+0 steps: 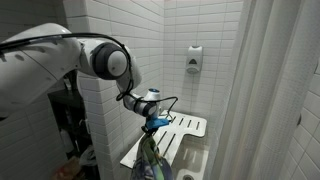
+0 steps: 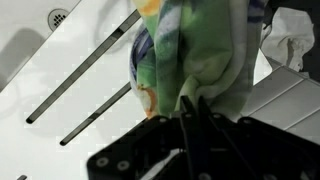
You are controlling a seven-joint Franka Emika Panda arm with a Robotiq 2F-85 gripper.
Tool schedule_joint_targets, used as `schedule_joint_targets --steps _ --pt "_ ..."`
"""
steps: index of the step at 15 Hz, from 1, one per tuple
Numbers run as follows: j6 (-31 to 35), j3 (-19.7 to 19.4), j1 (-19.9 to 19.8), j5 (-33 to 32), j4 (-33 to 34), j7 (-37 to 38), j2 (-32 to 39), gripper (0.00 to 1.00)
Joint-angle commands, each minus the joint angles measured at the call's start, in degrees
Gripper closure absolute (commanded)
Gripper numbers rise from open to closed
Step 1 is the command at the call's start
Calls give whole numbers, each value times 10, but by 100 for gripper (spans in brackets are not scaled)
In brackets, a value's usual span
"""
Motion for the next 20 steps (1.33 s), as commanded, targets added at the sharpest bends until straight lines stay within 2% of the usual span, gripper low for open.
schedule_joint_targets --steps 1,7,12,15,17,18,20 --pt "-5 9 -11 -7 47 -20 48 98" --pt "40 12 -29 -9 81 -58 107 98" --pt "67 31 -56 -8 109 -94 160 98" --pt "81 32 -57 -11 89 -100 142 98" --pt "116 37 -68 -14 23 -105 79 98" --pt "90 28 -53 -14 88 -87 140 93" --pt "102 30 -57 -16 70 -87 116 93"
